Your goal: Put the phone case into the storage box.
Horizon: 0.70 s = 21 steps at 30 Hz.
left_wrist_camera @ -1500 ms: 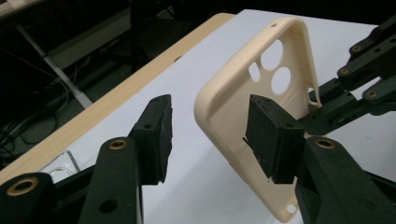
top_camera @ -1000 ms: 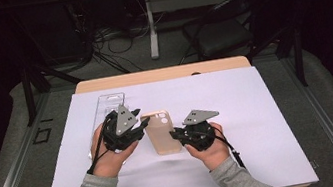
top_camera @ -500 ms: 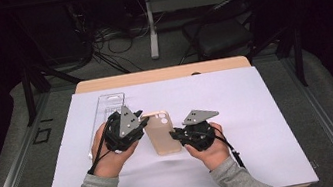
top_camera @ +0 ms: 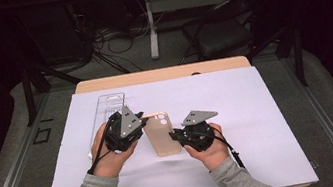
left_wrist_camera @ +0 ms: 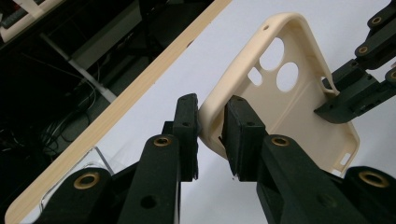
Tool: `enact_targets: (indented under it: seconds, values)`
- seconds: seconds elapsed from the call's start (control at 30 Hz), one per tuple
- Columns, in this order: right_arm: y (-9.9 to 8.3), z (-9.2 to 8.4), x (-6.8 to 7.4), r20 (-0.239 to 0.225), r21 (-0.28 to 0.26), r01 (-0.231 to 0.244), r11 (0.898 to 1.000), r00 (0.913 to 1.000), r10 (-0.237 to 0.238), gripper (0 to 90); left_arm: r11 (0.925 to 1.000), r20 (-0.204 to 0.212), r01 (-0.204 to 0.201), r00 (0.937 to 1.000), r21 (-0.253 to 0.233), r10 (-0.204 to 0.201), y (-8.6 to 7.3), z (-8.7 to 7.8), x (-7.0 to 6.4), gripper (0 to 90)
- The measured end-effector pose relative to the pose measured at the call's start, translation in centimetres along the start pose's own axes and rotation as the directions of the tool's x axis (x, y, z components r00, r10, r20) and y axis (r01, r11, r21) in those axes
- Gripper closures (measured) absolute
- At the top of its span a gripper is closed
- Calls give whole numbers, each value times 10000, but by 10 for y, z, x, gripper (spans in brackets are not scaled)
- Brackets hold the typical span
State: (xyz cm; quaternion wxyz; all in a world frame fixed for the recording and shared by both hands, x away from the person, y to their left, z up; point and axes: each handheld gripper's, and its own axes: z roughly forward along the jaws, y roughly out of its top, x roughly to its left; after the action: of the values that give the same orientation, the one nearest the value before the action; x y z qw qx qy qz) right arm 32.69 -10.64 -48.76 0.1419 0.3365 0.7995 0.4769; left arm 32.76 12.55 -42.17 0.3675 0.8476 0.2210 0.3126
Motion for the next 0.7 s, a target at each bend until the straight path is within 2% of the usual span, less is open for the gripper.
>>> enact_targets:
  seconds: [0.43,0.6,0.7]
  values:
    - [0,0,0,-54,-30,-16,10000,10000,16,813,9999,-107,-99,9999,29,100,0,-1,-1,780]
    - [0,0,0,-35,-21,-14,10000,10000,14,813,9997,-57,-229,9997,129,229,0,-1,0,788]
    - [0,0,0,-37,-15,-7,10000,10000,7,813,9998,-5,-164,9999,68,164,0,-1,1,790]
